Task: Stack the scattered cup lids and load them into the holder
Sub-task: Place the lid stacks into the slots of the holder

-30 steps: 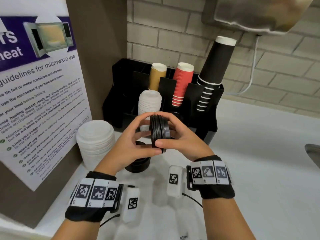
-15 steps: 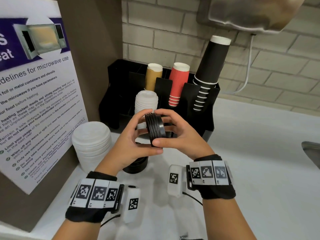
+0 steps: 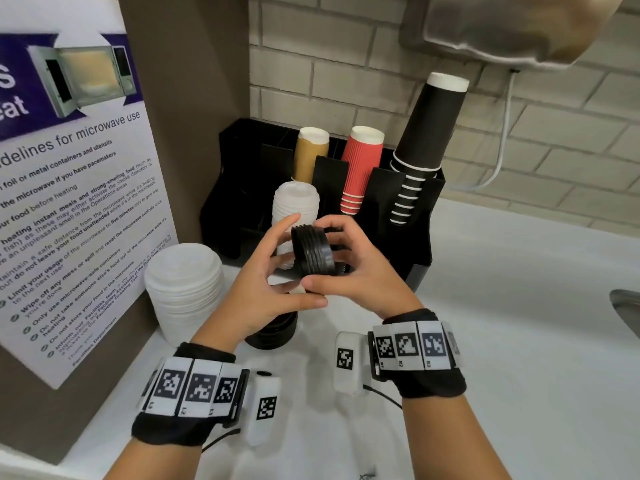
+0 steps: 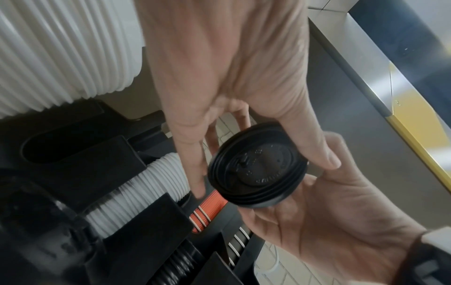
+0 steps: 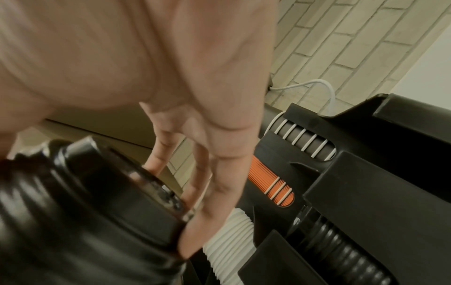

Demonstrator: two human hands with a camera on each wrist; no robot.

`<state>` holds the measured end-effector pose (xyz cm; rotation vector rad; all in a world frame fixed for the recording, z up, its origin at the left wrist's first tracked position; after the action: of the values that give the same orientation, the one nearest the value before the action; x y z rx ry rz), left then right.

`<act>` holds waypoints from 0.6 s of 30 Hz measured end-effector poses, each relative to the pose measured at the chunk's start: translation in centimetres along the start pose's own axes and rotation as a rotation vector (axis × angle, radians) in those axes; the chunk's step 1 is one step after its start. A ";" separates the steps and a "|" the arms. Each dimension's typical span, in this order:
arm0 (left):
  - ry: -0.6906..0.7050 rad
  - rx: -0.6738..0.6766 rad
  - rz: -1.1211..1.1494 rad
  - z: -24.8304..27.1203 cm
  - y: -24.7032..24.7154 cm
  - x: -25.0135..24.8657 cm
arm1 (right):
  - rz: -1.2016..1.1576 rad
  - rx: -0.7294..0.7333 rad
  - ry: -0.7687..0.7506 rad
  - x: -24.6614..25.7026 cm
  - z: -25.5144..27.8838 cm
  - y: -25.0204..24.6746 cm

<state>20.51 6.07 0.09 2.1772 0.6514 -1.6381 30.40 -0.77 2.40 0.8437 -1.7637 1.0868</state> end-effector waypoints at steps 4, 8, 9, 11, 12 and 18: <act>0.001 -0.159 -0.040 0.2 -2.9 -0.7 | 0.050 -0.200 -0.040 0.5 -2.3 -4.9; 0.026 -0.317 -0.039 0.8 -6.3 -2.3 | 0.424 -0.221 0.043 -0.7 -6.7 -8.9; 0.032 -0.343 -0.050 1.0 -6.9 -2.5 | 0.555 -0.152 0.101 -1.6 -7.8 -8.8; 0.036 -0.382 -0.079 1.4 -7.6 -2.8 | 0.783 0.019 0.216 -3.9 -9.4 -7.9; 0.033 -0.393 -0.087 1.5 -7.8 -2.8 | 0.873 0.098 0.258 -4.9 -9.8 -7.3; 0.008 -0.411 -0.103 2.1 -8.1 -2.5 | 1.100 0.323 0.292 -8.1 -10.7 -4.4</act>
<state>13.81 11.33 1.92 1.8788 1.0165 -1.3922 40.84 8.13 -1.05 -0.2245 -1.8005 2.1000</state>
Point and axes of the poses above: each hand's wrist, its own z-axis away from the middle knuckle, its own y-axis out of the palm, x = y × z, the point moved 10 cm from there along -z, towards the middle knuckle, and after that the axes turned 2 degrees about -y, right-handed, at the moved point
